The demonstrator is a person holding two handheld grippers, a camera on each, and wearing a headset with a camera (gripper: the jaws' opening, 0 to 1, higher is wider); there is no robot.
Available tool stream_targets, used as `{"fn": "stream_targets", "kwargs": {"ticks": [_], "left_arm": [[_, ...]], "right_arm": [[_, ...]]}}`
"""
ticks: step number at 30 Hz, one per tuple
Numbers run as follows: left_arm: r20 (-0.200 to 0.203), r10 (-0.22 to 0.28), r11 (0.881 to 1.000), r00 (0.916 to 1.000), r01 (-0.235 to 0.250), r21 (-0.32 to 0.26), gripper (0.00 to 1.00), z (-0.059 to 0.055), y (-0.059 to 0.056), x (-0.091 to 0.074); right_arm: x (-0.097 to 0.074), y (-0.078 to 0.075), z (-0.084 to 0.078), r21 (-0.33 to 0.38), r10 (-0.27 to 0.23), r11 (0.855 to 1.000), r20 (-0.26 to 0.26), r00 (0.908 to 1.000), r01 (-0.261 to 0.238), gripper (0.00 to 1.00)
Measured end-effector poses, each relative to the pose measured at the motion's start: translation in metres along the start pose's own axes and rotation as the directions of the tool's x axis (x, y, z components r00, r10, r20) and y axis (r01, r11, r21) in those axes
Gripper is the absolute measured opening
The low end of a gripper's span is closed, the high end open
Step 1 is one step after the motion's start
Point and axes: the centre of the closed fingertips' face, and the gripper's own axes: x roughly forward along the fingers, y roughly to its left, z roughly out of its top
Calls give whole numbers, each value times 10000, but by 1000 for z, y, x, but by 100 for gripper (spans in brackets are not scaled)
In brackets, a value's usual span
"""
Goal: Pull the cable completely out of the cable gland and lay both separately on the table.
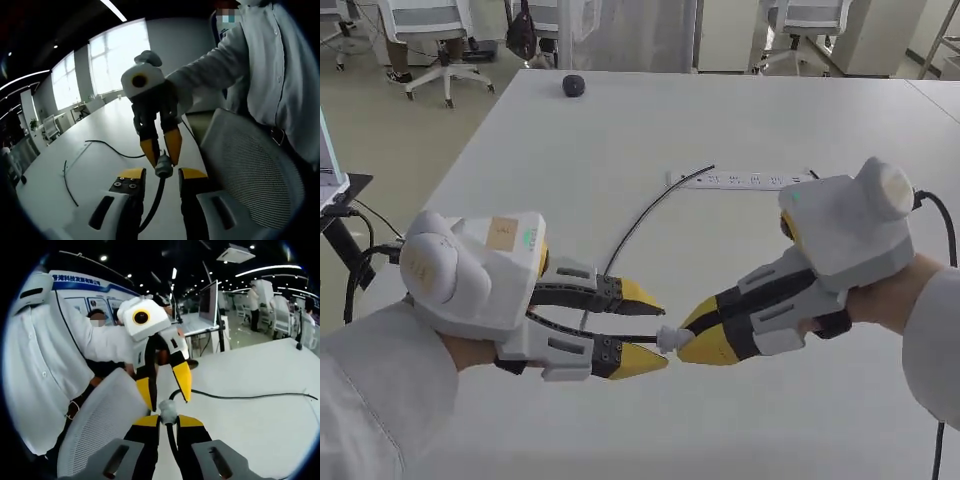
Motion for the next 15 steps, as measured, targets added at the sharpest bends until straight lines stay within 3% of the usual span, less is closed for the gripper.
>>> {"fn": "stream_targets", "kwargs": {"ticks": [15], "left_arm": [[290,-206,9996,9994,211,-166,17,5,-1,1]], "right_arm": [[-3,3,9,-122,135,9998,254,9996,-132,7]]}}
